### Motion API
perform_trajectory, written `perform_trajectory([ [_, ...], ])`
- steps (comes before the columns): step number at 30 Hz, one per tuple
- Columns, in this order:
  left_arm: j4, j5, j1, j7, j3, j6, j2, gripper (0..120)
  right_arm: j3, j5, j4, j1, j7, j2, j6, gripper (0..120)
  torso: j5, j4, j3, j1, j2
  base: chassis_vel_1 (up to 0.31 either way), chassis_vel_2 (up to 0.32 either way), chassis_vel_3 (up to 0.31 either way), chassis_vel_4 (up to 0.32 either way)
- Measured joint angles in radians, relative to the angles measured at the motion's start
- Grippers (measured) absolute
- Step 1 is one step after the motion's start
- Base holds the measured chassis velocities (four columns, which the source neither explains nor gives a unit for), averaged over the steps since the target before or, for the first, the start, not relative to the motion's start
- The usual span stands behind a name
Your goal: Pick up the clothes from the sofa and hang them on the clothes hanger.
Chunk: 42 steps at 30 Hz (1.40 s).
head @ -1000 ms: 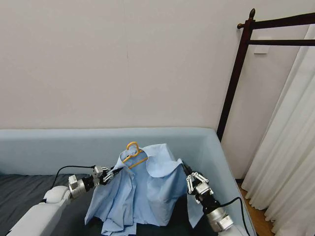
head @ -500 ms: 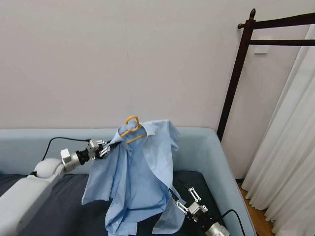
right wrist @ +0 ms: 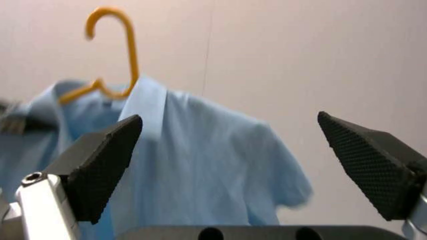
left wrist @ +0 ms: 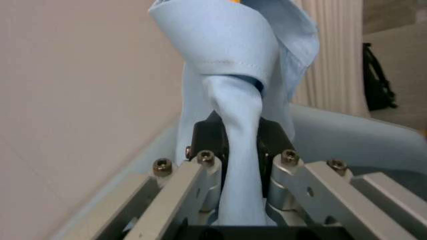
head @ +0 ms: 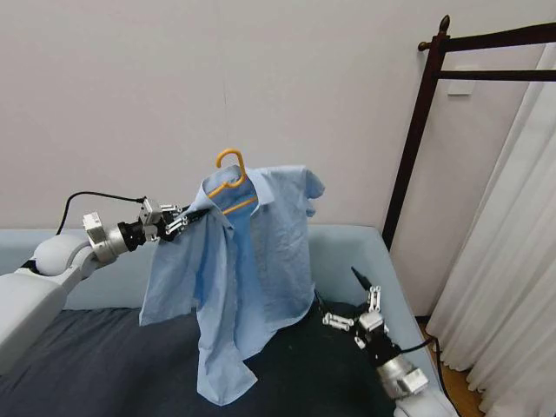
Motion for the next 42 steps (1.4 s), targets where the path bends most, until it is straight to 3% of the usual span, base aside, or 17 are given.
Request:
perform_trajectory([
  [2, -0.059, -0.002, 0.097, 0.004, -0.034, 0.05, 0.029, 7, -0.108, 0.086, 0.041, 0.068, 0.108, -0.009, -0.101, 100, 0.0001, -0.0013, 0.0, 0.0, 0.0, 0.0, 0.0, 0.0, 0.0],
  [3, -0.093, 0.004, 0.174, 0.0, -0.078, 0.065, 0.054, 7, -0.205, 0.126, 0.031, 0.138, 0.151, -0.002, -0.136, 100, 0.0005, -0.0001, 0.0, 0.0, 0.0, 0.0, 0.0, 0.0, 0.0],
  [4, -0.093, 0.004, 0.174, 0.0, -0.078, 0.065, 0.054, 7, -0.205, 0.126, 0.031, 0.138, 0.151, -0.002, -0.136, 100, 0.0005, -0.0001, 0.0, 0.0, 0.0, 0.0, 0.0, 0.0, 0.0],
  [6, -0.093, 0.02, 0.228, -0.015, -0.097, 0.068, 0.055, 7, -0.326, 0.147, 0.008, 0.219, 0.186, 0.018, -0.175, 100, 0.0003, 0.0013, 0.0, 0.0, 0.0, 0.03, 0.023, 0.017, 0.013],
  [8, -0.085, 0.024, 0.23, -0.021, -0.097, 0.068, 0.047, 7, -0.361, 0.148, -0.004, 0.242, 0.197, 0.03, -0.187, 100, 0.0002, 0.0011, 0.0, 0.0, 0.0, 0.06, 0.031, 0.023, 0.026],
  [10, -0.07, 0.033, 0.229, -0.023, -0.095, 0.066, 0.029, 7, -0.426, 0.141, -0.055, 0.298, 0.232, 0.064, -0.21, 100, 0.0008, -0.0008, 0.0, 0.0, 0.0, 0.0, 0.0, 0.0, 0.0],
  [19, -0.045, 0.052, 0.22, -0.026, -0.089, 0.057, 0.003, 7, -0.488, 0.022, -0.167, 0.382, 0.291, 0.121, -0.261, 99, 0.0006, 0.0, 0.0, 0.0, 0.0, 0.0, 0.0, 0.0, 0.0],
  [22, -0.039, 0.055, 0.216, -0.027, -0.087, 0.055, -0.002, 7, -0.488, -0.099, -0.213, 0.386, 0.341, 0.144, -0.309, 87, 0.0006, -0.0002, 0.0, 0.0, 0.0, 0.0, 0.0, 0.0, 0.0],
  [28, -0.034, 0.062, 0.214, -0.027, -0.087, 0.049, -0.002, 7, -0.489, -0.118, -0.221, 0.384, 0.365, 0.16, -0.34, 70, 0.0007, -0.0002, 0.0, 0.0, 0.0, 0.0, 0.0, 0.0, 0.0],
  [42, -0.036, 0.057, 0.212, -0.032, -0.089, 0.022, -0.006, 7, -0.47, -0.171, -0.238, 0.352, 0.341, 0.173, -0.352, 16, 0.0007, -0.0003, 0.0, 0.0, 0.0, 0.0, 0.0, 0.0, 0.0],
])
